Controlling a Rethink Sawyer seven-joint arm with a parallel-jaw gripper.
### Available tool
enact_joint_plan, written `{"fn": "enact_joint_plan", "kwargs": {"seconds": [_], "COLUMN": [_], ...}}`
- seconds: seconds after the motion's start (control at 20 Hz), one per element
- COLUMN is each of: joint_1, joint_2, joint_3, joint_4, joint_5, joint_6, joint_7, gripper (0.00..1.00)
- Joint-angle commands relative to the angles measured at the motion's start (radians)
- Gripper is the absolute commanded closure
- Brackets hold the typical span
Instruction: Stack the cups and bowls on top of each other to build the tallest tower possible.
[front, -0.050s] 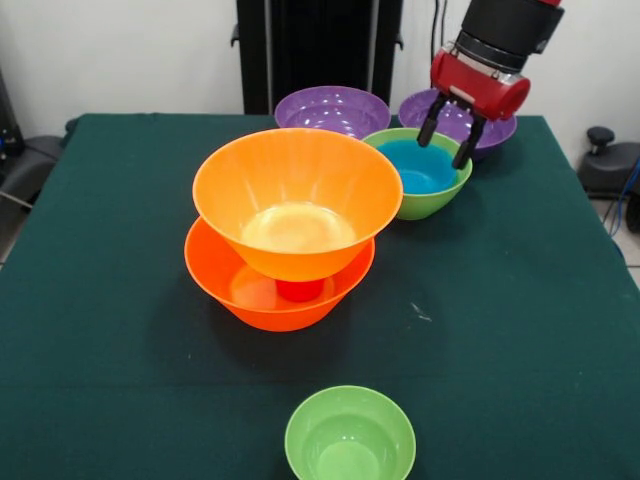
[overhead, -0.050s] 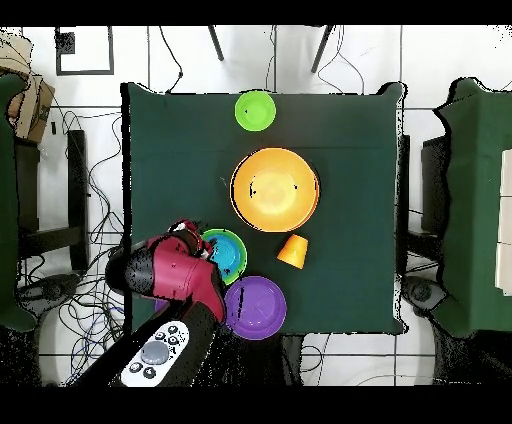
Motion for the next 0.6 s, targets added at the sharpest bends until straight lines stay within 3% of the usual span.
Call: {"fn": "enact_joint_plan", "kwargs": {"seconds": [0.05, 0.6], "joint_1": [0.005, 0.009], "joint_2": [0.026, 0.047], "joint_3": [0.057, 0.070], "joint_4": [-0.012, -0.025], "joint_5": [0.045, 0.067], "joint_6": [0.014, -0.017], "joint_7": [0.193, 0.189], "gripper": [0.00, 0.00]}}
